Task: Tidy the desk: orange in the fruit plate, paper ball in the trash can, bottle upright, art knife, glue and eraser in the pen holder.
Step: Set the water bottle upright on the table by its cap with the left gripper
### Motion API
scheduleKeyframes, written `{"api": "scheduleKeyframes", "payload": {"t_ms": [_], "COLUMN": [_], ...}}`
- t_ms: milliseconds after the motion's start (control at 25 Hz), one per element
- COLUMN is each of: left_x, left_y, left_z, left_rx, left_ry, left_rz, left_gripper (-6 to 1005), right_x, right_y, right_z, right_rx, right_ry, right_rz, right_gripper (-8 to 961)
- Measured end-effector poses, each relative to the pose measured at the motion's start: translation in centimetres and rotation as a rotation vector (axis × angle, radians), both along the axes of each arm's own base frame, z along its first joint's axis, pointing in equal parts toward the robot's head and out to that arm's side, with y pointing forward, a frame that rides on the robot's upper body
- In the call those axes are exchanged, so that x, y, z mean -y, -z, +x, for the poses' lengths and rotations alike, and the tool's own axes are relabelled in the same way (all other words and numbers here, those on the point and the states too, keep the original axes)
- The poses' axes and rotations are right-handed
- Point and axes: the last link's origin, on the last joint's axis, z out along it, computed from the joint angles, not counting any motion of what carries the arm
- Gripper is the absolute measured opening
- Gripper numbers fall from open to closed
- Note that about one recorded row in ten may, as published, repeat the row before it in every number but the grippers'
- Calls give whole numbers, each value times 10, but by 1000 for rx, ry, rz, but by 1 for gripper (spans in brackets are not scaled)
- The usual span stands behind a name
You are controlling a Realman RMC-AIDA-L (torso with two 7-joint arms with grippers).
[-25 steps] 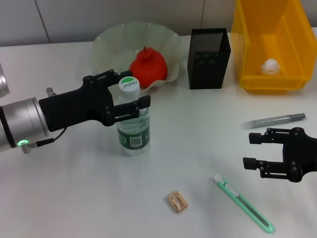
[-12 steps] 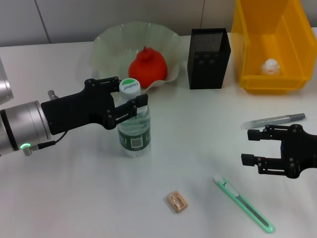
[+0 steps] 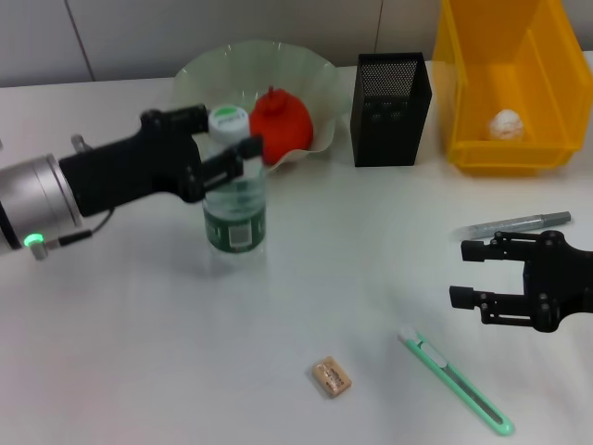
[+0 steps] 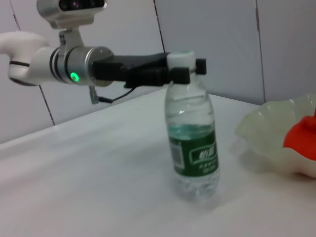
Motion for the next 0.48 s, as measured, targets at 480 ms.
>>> {"api": "scheduleKeyframes", "payload": {"t_ms": [480], "left_x": [-32], "left_y": [-34], "left_z": [9], "left_rx": [-44], "left_ry": [-61], "left_rz": [121], "left_gripper": [456], "right_x": [-2], "right_y": [0], "right_z": [-4], "right_rx": [-9], "right_ry": [-14], "right_rz": [-3], "right_gripper": [671]}}
